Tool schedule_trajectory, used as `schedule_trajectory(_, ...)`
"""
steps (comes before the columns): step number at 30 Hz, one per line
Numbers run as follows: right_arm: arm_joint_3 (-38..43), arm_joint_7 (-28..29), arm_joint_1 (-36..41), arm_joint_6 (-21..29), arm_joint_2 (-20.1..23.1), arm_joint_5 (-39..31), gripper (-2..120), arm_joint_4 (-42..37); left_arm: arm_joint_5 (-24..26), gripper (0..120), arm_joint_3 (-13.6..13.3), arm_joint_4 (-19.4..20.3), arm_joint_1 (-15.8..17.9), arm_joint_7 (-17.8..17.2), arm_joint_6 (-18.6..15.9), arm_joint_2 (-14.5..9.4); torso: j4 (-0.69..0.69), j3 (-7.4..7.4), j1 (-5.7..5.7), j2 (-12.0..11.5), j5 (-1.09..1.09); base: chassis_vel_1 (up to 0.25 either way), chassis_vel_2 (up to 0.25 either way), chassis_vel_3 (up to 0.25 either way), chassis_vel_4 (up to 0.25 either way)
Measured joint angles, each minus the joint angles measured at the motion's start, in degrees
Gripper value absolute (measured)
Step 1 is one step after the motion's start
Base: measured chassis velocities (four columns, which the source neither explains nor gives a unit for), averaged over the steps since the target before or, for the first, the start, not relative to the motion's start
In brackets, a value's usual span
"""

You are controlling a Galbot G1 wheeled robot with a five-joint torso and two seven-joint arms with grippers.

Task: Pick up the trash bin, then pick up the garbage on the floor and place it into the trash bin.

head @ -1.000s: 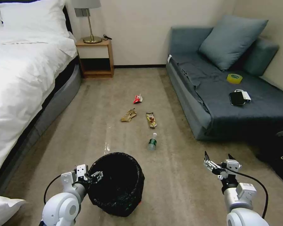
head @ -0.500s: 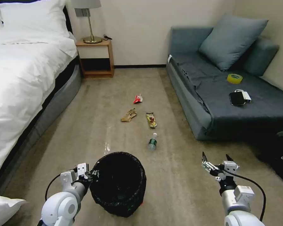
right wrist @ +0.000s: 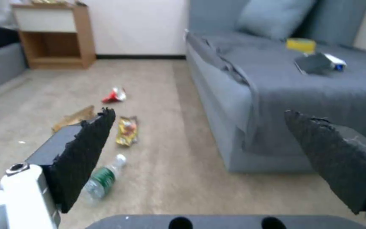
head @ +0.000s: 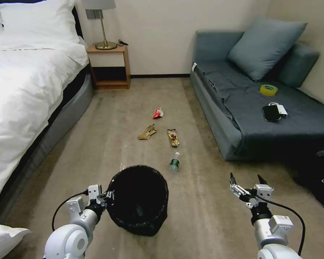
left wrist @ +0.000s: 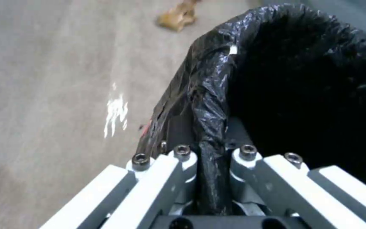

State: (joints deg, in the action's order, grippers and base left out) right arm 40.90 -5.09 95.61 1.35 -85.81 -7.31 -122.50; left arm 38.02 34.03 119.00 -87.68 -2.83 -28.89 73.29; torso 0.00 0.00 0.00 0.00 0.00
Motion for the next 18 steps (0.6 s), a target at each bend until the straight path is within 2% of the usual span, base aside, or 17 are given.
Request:
schedule_trajectory(6,-0.2,-2.4,0.1,-2.3,0.8,0.3,100,-1.0,0.8,5,2.0,1.7,0.0,1.3,0.4,0.0,-0.01,0.0,0.0,0.0,0.0,0.0,0.0,0.0,0.0)
schedule_trajectory(8,-0.2,-3.9,0.5,-3.7,1.2,1.1,100,-1.3,0.7,5,4.0,2.2,0.0,1.3,0.5,-0.1,0.0,0.0,0.0,0.0,0.0,0.0,0.0,0.0,0.0)
schedule_trajectory(9,-0.2,-3.9,0.5,-3.7,1.2,1.1,100,-1.3,0.7,5,4.0,2.2,0.0,1.3,0.5,-0.1,0.0,0.0,0.0,0.0,0.0,0.0,0.0,0.0,0.0)
schedule_trajectory(12,0.0,-5.6,1.0,-5.2,1.8,2.4,100,-1.7,0.8,5,7.3,2.6,0.1,1.1,0.3,-0.1,0.0,0.0,0.0,0.0,0.0,0.0,0.0,0.0,0.0)
schedule_trajectory(18,-0.1,-6.4,1.0,-6.1,2.1,2.8,100,-1.8,1.8,5,9.6,2.4,0.0,1.0,0.3,0.0,0.0,0.0,0.0,0.0,0.0,0.0,0.0,0.0,0.0)
